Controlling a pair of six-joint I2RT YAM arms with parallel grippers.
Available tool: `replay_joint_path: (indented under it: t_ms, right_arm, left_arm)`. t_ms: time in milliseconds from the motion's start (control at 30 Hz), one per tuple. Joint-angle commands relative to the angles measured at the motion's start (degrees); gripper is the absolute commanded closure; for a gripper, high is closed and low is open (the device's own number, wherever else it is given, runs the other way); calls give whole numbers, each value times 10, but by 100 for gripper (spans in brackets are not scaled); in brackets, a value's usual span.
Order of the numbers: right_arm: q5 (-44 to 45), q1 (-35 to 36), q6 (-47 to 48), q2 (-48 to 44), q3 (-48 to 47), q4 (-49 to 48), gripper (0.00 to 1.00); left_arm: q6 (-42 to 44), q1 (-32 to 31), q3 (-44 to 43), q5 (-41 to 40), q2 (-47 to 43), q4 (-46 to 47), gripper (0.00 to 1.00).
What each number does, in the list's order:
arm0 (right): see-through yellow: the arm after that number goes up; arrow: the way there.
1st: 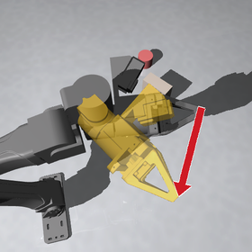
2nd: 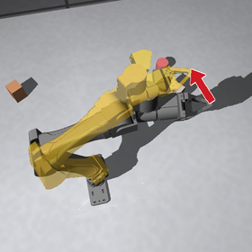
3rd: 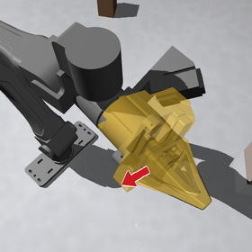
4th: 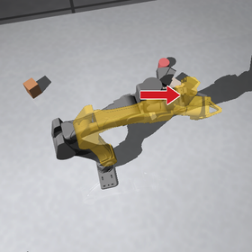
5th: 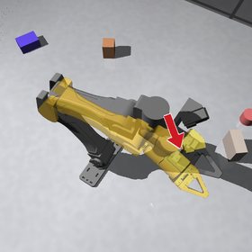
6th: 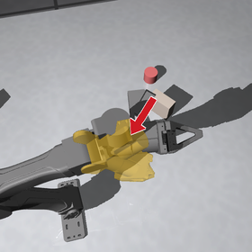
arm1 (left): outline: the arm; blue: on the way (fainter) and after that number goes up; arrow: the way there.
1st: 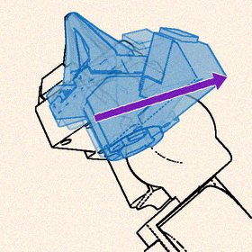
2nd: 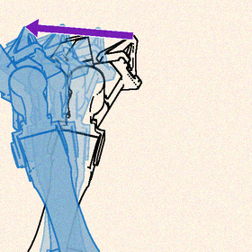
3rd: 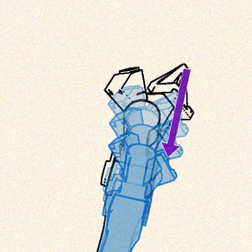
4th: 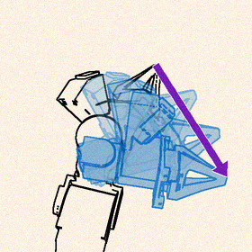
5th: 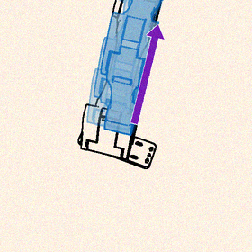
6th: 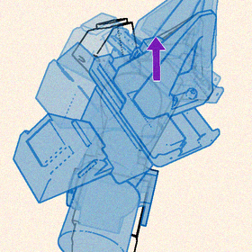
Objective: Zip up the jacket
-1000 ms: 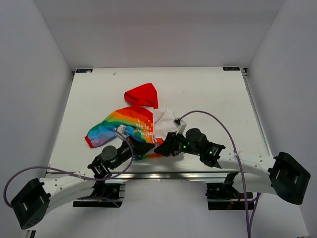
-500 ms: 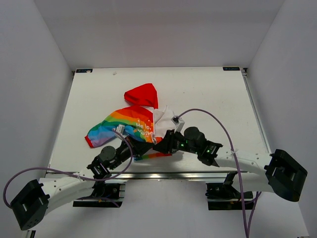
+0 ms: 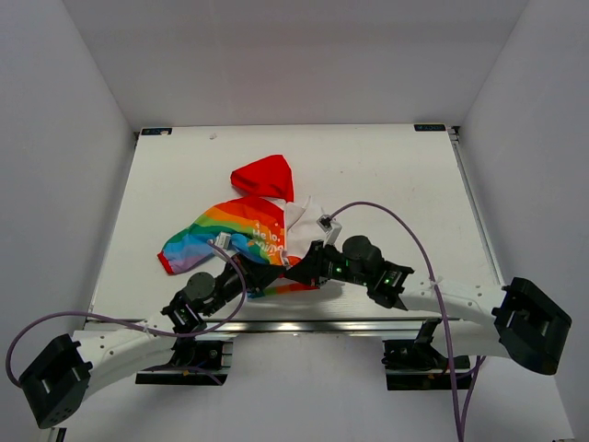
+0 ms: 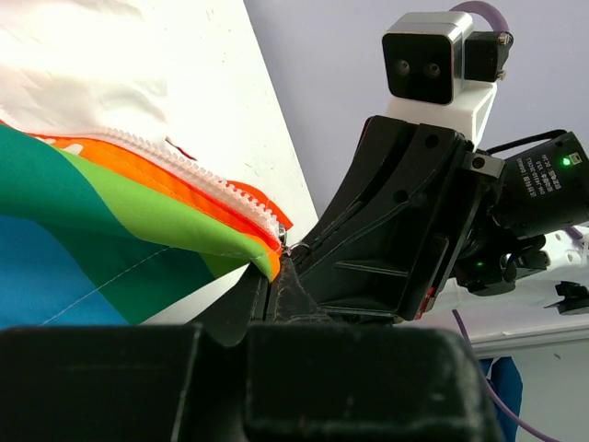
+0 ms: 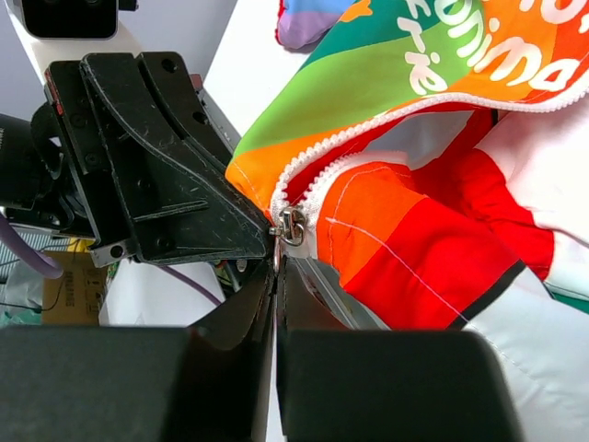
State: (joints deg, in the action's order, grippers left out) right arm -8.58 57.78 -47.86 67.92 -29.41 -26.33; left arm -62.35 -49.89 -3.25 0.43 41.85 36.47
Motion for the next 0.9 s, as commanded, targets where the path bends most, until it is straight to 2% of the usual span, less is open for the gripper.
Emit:
replay_joint_path:
  t_ms: [0, 200, 333, 533, 667, 767, 867]
  right_arm:
    - [8, 1, 0, -19, -20, -22, 100]
    - [22, -2, 9, -33, -28, 7, 100]
    - [-1, -16, 17, -31, -44, 13, 100]
    - [-35, -33, 26, 18, -82, 14, 100]
    - [-43, -41, -11, 50, -106, 14, 100]
    - [-19, -41, -21, 59, -117, -1, 100]
    - [47, -42, -16, 66, -135, 21, 100]
  left_arm:
    - [8, -3, 5, 17, -11, -2, 100]
    - [40, -3, -11, 21, -8, -39, 100]
    - [57, -3, -26, 22, -11, -83, 100]
    - [85, -3, -45, 37, -20, -128, 100]
    - [95, -3, -60, 48, -20, -166, 100]
    - [98, -3, -69, 54, -20, -198, 100]
    - [96, -3, -70, 62, -33, -213, 100]
